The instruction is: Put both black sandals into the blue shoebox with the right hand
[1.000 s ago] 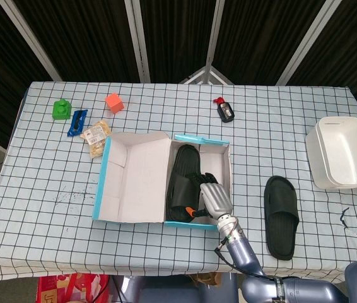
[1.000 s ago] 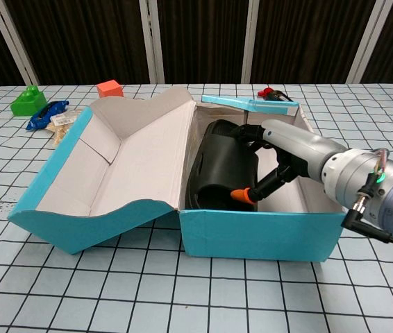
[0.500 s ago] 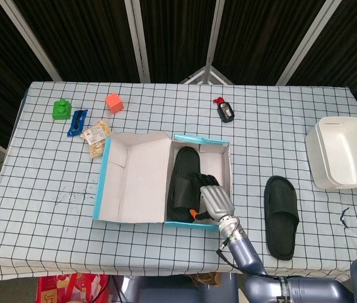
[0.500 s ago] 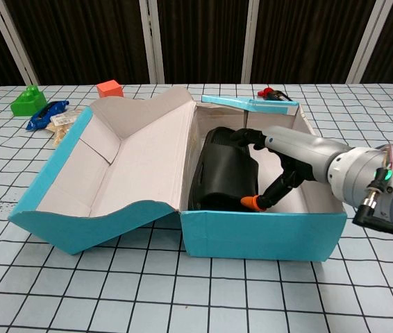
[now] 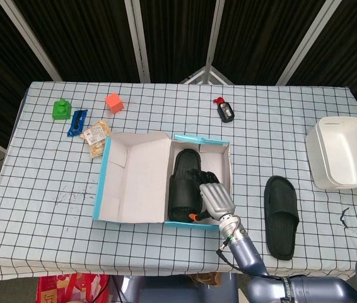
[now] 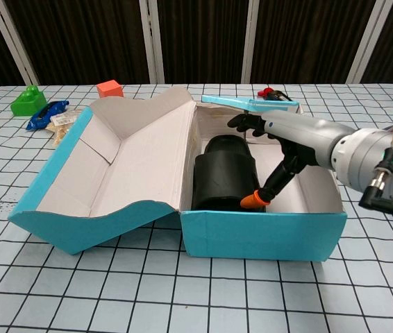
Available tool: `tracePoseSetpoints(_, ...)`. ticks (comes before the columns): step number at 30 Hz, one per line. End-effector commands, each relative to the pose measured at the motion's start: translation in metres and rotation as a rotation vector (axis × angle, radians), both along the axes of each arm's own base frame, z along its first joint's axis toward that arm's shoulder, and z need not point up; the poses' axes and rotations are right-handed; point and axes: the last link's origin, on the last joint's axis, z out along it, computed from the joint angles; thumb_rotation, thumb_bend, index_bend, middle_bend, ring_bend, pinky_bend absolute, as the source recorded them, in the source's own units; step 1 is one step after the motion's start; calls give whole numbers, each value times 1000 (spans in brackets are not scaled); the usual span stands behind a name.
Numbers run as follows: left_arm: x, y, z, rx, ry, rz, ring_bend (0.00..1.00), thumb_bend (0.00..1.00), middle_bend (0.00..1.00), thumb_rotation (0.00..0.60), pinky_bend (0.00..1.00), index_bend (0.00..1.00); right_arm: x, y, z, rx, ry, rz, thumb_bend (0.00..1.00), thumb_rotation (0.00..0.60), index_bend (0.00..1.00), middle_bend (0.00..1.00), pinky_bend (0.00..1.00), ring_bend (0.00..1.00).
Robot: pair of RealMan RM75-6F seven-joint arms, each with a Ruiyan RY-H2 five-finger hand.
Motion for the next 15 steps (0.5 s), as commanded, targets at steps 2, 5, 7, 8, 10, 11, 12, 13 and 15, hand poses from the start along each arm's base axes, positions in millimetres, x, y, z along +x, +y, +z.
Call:
tracePoseSetpoints(2,0,0,1,4,0,0,0,370,0,600,30,12,9,1,21,-31,-19,12,155,600,0,62,36,47)
tracePoseSetpoints(5,0,-1,1,8,0,-2,0,369,0,600,30,12,15,4,45,-74,-61,24,156,600,0,62,36,47)
tracePoseSetpoints(7,1,-2,2,10,1,-3,0,370,0,600,30,12,15,7,60,-104,-72,30,156,600,0,62,36,47)
tracePoseSetpoints(8,1,-2,2,11,2,-3,0,370,0,600,30,12,13,9,70,-122,-68,32,156,600,0,62,36,47)
tracePoseSetpoints(10,1,-2,2,14,3,-4,0,370,0,600,30,12,7,13,85,-146,-47,30,156,600,0,62,36,47)
tracePoseSetpoints(11,1,-3,2,16,3,-4,0,370,0,600,30,12,3,16,95,-157,-29,25,155,600,0,62,36,47)
tracePoseSetpoints(12,1,-3,2,19,3,-3,0,370,0,600,30,12,-2,20,103,-163,-15,17,155,600,0,62,36,47)
tracePoseSetpoints(13,1,-3,2,21,3,-3,0,370,0,600,30,12,-6,22,109,-170,-5,8,155,600,0,62,36,47)
tracePoseSetpoints(15,2,-4,3,29,3,-3,0,369,0,600,30,12,-17,29,125,-181,20,-12,155,600,0,61,36,47)
